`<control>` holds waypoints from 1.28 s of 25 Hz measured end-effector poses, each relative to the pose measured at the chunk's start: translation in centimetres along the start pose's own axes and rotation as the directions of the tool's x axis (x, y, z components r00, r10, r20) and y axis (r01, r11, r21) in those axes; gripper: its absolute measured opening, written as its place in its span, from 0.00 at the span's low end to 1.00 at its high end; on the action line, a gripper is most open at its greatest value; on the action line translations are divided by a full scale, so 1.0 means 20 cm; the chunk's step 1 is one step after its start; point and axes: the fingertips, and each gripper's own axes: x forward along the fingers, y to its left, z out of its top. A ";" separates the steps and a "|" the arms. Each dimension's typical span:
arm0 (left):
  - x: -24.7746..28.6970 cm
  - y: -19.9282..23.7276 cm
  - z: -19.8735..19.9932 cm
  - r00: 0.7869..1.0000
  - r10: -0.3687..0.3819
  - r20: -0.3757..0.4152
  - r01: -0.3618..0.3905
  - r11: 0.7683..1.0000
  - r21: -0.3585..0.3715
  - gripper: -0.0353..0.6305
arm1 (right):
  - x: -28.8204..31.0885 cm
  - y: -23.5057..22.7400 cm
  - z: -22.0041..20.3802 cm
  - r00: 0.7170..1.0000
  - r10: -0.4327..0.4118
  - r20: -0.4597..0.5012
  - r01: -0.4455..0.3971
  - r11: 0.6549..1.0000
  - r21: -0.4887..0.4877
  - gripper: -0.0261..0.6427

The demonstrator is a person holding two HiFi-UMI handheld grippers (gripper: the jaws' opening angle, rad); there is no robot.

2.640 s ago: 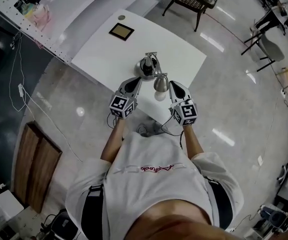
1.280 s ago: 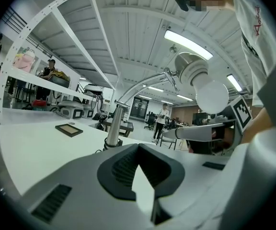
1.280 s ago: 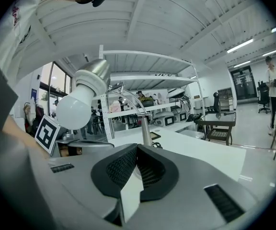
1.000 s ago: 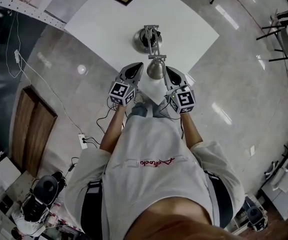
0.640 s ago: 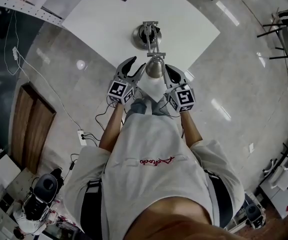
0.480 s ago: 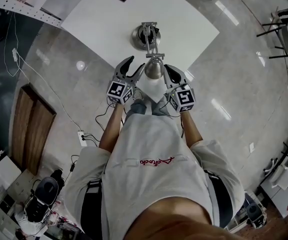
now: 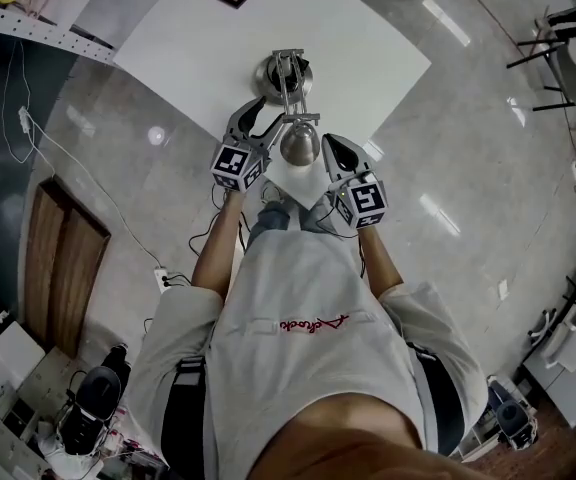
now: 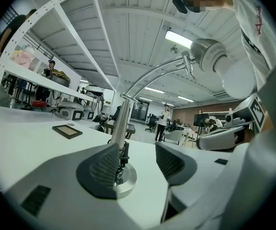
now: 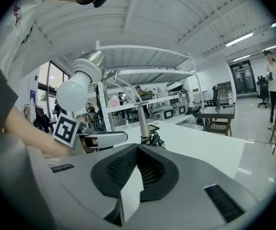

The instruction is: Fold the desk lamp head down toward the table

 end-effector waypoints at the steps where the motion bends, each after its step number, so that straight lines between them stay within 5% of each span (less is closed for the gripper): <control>1: 0.03 0.02 0.02 1.000 -0.005 0.003 0.005 1.000 0.006 0.41 | 0.00 0.00 0.00 1.000 0.001 0.000 -0.001 1.000 0.000 0.08; 13: 0.31 0.19 0.17 0.992 -0.120 -0.027 0.122 0.987 0.105 0.41 | 0.02 -0.03 0.00 1.000 0.004 -0.008 -0.004 1.000 0.000 0.08; 23: 0.45 0.16 0.24 0.980 -0.197 -0.017 0.198 0.974 0.109 0.41 | 0.05 -0.05 0.01 1.000 0.012 -0.010 -0.012 1.000 -0.004 0.08; 32: 0.53 0.13 0.35 0.971 -0.240 0.002 0.237 0.961 0.142 0.32 | 0.06 -0.03 0.05 1.000 0.028 0.003 -0.028 0.999 -0.017 0.08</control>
